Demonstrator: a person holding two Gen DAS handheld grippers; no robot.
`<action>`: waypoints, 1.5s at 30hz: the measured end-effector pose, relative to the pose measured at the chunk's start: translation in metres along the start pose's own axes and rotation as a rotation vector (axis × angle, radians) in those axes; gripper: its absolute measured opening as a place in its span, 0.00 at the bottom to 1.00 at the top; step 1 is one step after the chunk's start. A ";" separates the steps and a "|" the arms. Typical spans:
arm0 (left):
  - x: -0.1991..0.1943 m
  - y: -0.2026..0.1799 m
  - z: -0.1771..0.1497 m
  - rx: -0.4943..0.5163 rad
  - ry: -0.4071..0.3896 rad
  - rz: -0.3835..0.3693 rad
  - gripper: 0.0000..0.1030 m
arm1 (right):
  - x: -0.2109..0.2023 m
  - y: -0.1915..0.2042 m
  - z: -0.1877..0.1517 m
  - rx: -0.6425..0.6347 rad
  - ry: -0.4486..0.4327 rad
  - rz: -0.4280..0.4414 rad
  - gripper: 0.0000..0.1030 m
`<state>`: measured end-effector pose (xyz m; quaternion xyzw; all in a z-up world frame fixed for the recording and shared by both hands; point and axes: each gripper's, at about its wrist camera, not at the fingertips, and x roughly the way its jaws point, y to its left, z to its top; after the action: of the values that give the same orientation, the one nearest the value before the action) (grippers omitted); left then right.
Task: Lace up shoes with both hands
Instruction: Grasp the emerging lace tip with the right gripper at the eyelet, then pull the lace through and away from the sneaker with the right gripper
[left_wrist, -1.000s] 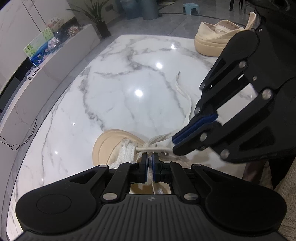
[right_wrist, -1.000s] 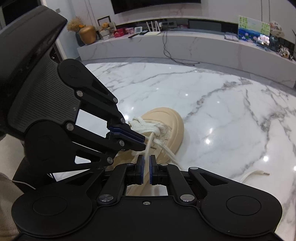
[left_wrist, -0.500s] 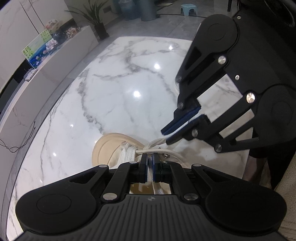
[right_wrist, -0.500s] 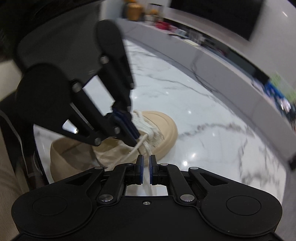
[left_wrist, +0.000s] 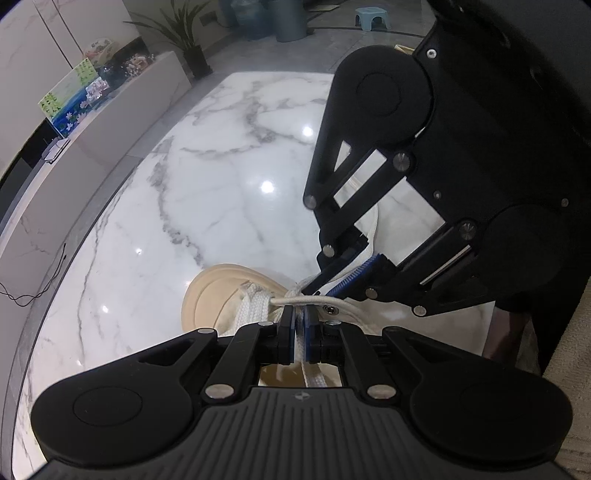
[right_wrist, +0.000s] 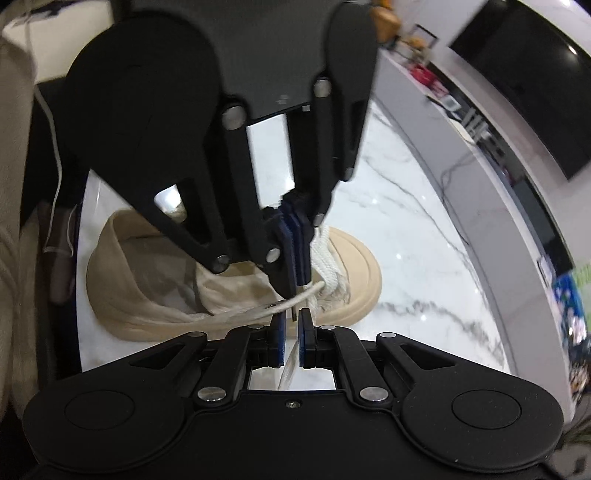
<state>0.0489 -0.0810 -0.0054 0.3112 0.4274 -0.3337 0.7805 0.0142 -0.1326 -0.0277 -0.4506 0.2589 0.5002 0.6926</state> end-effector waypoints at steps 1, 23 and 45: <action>0.000 0.000 0.000 0.001 0.000 0.000 0.04 | 0.001 0.001 0.000 -0.013 0.001 -0.002 0.04; -0.036 -0.003 -0.037 -0.109 -0.020 0.069 0.14 | -0.009 -0.015 -0.010 0.132 0.128 -0.061 0.00; -0.041 -0.005 -0.056 -0.169 -0.038 0.048 0.14 | -0.044 -0.026 -0.093 0.248 0.463 -0.156 0.00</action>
<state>0.0022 -0.0307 0.0045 0.2480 0.4314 -0.2837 0.8197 0.0308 -0.2378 -0.0251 -0.4832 0.4340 0.2934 0.7015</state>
